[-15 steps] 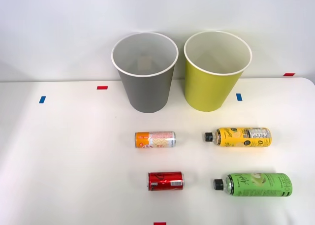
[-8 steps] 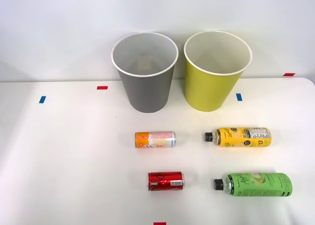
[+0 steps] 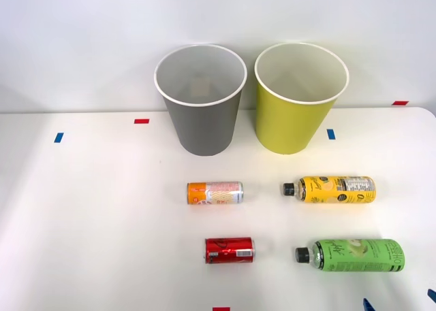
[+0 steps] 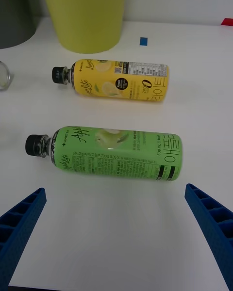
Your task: Put cans in the gray bin, plastic bottles in the light green bin
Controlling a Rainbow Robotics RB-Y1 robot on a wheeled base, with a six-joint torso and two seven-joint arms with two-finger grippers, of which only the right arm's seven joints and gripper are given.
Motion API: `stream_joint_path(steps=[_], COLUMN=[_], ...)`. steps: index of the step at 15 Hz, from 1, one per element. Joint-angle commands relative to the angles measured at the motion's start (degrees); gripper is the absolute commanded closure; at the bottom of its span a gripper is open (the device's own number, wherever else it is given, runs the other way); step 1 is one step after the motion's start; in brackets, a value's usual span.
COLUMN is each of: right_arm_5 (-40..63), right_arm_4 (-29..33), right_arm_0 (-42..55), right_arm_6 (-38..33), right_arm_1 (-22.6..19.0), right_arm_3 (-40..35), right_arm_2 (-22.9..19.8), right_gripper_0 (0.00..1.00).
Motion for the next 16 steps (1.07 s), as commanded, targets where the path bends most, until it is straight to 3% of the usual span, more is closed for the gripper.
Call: stream_joint_path(steps=[1,3,7,16], right_arm_5=[6.69,8.45,8.89,18.56], right_arm_4=[-4.52,-7.25,-6.19,-9.62], right_arm_0=[-1.82,-3.06,-5.25,-12.55], right_arm_6=[-1.04,-0.33,0.72,-0.07], right_arm_1=[-9.03,-15.8,-26.78,-37.95], right_arm_3=[-3.63,-3.81,-3.72,-4.51], right_arm_2=[-2.0,-4.03,-5.61,-4.03], right_gripper_0=[0.0,0.0,0.0,0.0])
